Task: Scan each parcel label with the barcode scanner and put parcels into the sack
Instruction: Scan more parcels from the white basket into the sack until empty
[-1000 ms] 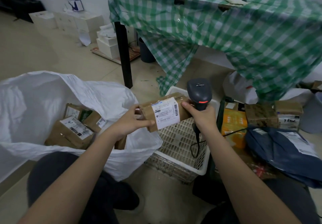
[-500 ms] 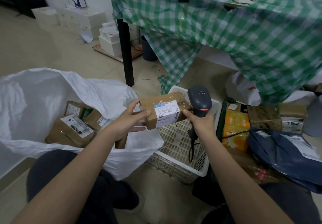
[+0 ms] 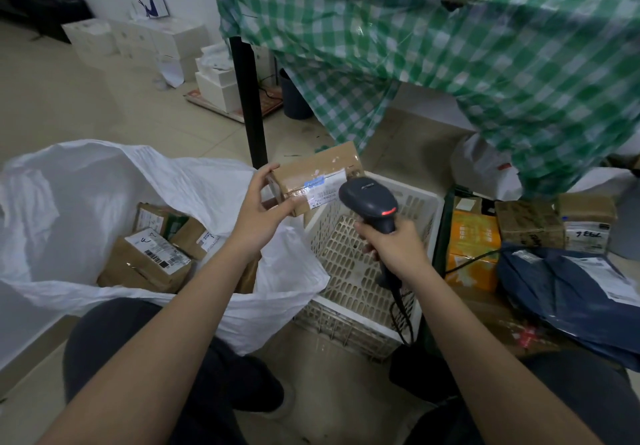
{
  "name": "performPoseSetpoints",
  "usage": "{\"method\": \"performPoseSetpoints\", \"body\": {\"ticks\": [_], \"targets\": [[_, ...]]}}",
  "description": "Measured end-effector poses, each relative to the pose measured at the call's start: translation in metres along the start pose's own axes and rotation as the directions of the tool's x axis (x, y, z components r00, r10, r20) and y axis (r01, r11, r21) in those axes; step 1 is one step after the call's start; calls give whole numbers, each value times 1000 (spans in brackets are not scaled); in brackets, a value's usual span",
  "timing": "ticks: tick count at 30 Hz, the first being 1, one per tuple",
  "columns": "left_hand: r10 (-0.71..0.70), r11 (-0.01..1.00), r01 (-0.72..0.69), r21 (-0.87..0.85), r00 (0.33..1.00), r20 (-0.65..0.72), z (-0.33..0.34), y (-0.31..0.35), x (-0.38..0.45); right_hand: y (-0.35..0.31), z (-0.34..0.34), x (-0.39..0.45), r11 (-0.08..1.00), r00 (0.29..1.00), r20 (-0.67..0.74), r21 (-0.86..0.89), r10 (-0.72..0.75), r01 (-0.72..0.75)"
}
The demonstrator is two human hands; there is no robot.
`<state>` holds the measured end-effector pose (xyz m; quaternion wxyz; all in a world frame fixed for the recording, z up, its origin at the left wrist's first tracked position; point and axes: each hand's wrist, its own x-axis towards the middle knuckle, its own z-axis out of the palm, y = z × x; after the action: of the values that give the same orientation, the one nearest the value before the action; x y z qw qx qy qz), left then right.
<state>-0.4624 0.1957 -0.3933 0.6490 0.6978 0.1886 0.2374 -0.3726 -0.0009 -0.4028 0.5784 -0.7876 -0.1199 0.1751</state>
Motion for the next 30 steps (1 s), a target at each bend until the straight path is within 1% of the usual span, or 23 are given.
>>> {"method": "performPoseSetpoints", "body": {"ticks": [3,9,17,19,20,23,26,28,30], "targets": [[8,999,-7,32,1000,-21,-1,1,3,0,2,-11,994,998,59,-112,8,-1],[1,997,1,73,1000,-22,-4,1,3,-5,5,-18,983,997,82,-186,10,5],[20,998,-18,62,999,-31,-6,4,-1,-5,5,-17,987,998,64,-159,14,-3],[26,999,-24,41,999,-48,-11,2,-3,-7,7,-17,994,998,60,-113,14,-7],[18,1000,-17,22,998,-60,-14,1,-4,-9,10,-16,998,998,63,-60,21,-17],[-9,1000,6,-19,992,-127,-31,-2,-10,-12,24,-11,993,999,35,117,25,-29],[-13,1000,14,1,974,-228,-59,-4,-18,-14,46,-2,985,998,-54,172,29,-19],[-5,1000,4,-4,953,-302,-79,-1,-26,-20,65,8,981,999,-36,191,41,-33],[17,1000,-19,-2,921,-390,-101,2,-35,-24,89,20,986,999,24,164,27,-31]]}}
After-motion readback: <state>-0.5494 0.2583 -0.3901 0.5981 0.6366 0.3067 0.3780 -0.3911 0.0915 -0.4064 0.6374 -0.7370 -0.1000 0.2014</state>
